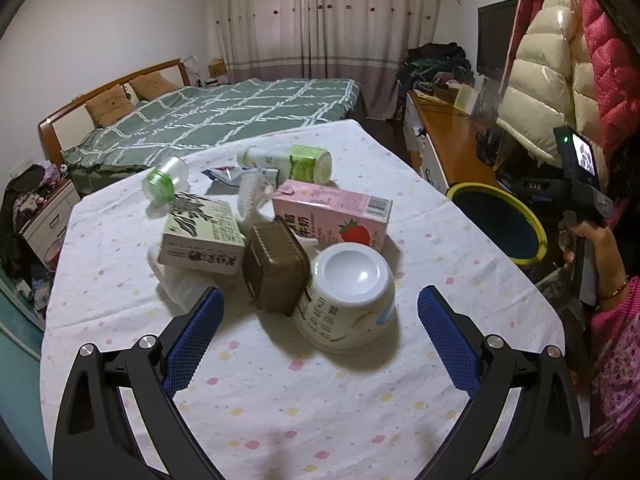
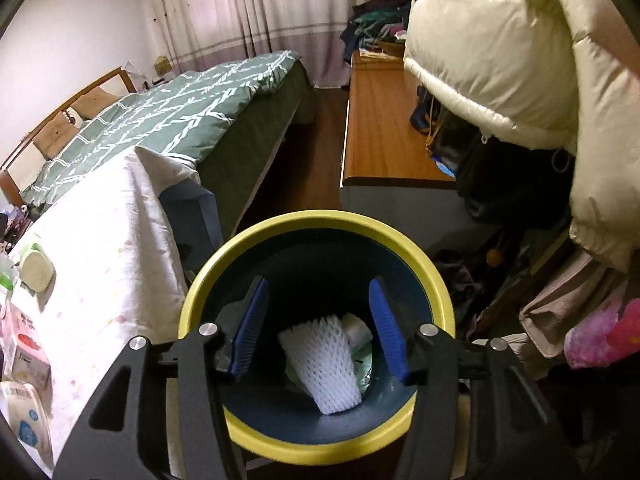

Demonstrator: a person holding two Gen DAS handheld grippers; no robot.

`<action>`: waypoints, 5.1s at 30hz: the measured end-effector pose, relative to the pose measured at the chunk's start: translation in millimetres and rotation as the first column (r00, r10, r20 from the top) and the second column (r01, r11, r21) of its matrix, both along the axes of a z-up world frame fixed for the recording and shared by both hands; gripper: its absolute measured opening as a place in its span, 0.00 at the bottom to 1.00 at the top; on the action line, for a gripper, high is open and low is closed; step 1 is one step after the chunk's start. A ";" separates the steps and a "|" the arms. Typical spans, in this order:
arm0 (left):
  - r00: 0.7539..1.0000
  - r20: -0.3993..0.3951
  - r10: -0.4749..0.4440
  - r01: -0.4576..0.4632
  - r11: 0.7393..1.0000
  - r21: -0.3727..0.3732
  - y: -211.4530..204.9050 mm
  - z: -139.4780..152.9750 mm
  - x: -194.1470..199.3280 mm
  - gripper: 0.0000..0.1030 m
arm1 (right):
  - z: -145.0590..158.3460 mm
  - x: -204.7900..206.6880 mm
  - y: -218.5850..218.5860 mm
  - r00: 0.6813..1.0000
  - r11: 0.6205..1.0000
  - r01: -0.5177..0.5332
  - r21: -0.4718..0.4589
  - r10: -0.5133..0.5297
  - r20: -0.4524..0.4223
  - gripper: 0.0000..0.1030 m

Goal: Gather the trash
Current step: 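Grasp the upside-down white bowl with the left tool, then carry the white bowl into the bin and open the left tool, then move the right tool to the table and grasp the white tissue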

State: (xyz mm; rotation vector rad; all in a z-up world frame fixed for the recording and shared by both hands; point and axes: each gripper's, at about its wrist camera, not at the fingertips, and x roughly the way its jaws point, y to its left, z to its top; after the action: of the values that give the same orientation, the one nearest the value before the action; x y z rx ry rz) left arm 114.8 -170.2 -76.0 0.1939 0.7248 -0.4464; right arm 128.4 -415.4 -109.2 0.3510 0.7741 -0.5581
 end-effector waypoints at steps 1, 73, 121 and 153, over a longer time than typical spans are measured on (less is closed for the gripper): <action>1.000 -0.007 -0.007 0.007 1.000 0.001 -1.9 -3.0 0.6 0.93 | 1.7 -2.0 2.7 1.000 1.000 -0.005 0.001 0.005 0.005 0.50; 0.863 -0.114 -0.492 0.500 0.865 0.051 -307.5 -21.6 48.2 0.77 | 28.2 -136.7 -14.1 0.995 0.991 0.080 -0.110 -0.073 0.065 0.52; 0.959 0.135 0.248 -0.238 0.967 -0.088 128.9 52.6 -17.5 0.95 | 47.7 13.1 274.7 0.824 0.832 -0.555 0.006 0.549 0.136 0.58; 0.968 0.063 0.244 -0.235 0.964 -0.128 136.2 25.4 -6.5 0.95 | 13.6 60.5 308.0 0.713 0.713 -0.700 0.044 0.701 -0.009 0.03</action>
State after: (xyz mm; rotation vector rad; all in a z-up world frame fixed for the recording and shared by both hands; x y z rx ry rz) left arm 108.3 -34.0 -50.6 0.0097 0.6332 -0.2485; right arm 188.9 -107.4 -95.6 0.0581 0.8737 0.1823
